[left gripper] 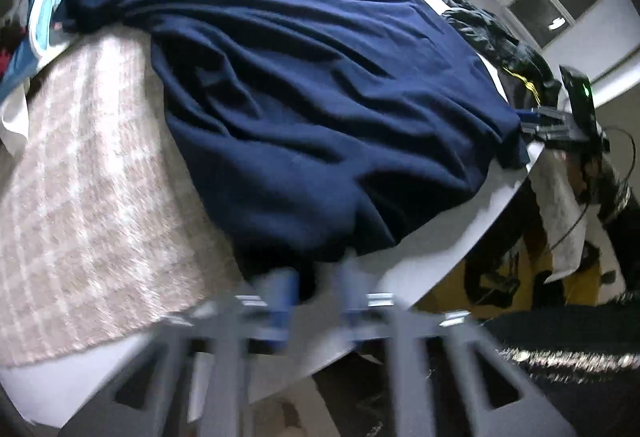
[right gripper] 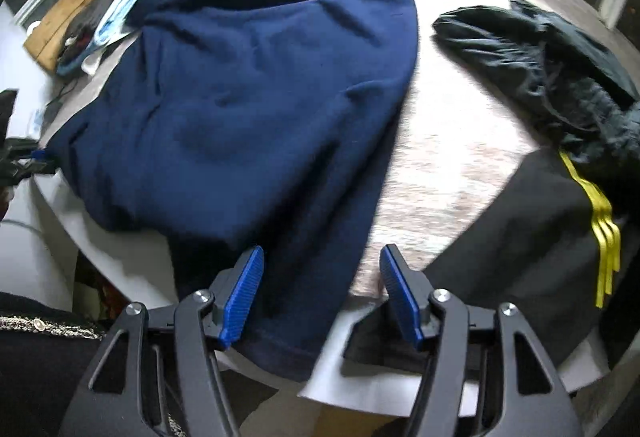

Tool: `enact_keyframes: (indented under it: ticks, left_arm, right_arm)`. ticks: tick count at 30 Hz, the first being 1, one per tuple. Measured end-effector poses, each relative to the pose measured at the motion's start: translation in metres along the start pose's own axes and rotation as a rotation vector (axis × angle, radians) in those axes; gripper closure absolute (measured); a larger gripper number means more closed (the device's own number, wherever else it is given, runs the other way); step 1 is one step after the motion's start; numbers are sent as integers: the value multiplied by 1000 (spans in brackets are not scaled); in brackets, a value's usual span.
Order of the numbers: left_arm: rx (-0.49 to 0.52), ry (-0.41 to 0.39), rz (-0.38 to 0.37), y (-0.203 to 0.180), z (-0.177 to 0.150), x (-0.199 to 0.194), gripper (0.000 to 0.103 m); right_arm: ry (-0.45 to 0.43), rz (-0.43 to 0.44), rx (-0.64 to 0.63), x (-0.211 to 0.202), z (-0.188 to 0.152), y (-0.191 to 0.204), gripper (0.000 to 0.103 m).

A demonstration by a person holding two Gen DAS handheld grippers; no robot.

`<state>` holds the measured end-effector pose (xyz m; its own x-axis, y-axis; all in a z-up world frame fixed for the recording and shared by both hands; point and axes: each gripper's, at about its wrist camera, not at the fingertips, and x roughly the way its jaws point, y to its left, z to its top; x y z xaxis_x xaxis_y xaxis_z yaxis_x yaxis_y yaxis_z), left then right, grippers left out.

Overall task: Fold clothes
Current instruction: 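Grasp the navy sweatshirt hem with the right gripper, then the left gripper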

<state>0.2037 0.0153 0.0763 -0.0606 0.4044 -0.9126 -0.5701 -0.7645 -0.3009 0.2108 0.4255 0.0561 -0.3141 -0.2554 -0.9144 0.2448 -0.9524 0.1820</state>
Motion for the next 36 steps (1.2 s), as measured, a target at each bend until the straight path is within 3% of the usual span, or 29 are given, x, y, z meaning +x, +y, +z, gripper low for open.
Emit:
enact_keyframes:
  ticks: [1,2,3,4,8,12,15,16,17,19,21,23,25,28,34,36]
  left_arm:
    - [-12,-4,-10,0,-1,-2,101]
    - [-16,-14,-8,-1,-2,-6,101]
    - [-12,-30,5,-3,-3,-14,102]
    - [-11,-45,16,-4,-4,-22,102]
    - [-42,-130,51,-1,-9,-80,102]
    - [-67,-199,119,8,-9,-138,102]
    - [-56,-195,195,23,19,-146,101]
    - [-57,-188,222,30,33,-141,95]
    - [-67,-181,250,42,48,-130,92]
    - [-94,-136,348,74,83,-91,70]
    - [-135,-64,411,104,100,-58,75]
    - [-164,-20,389,119,100,-39,75]
    - [-143,-34,324,115,88,-35,73]
    - [-91,-34,247,104,74,-25,69]
    - [-39,17,235,88,88,20,67]
    - [-9,35,274,85,95,35,67]
  right_arm:
    - [-3,14,-16,1,-1,2,44]
    - [-4,19,-38,1,-1,5,59]
    - [-20,22,-45,-6,-1,6,98]
    - [-45,28,-42,-15,0,4,99]
    - [-143,51,-28,-51,4,-4,100]
    - [-328,61,9,-125,17,-13,100]
    - [-414,52,5,-153,44,-21,100]
    - [-425,42,3,-150,58,-22,100]
    - [-422,13,5,-140,75,-26,100]
    - [-349,-66,49,-100,106,-39,99]
    - [-221,-113,126,-53,127,-58,98]
    - [-133,-124,169,-24,131,-72,98]
    - [-119,-104,177,-19,121,-76,95]
    - [-129,-75,171,-22,99,-77,81]
    - [-103,-45,226,-20,82,-84,79]
    - [-92,-48,224,-18,80,-86,79]
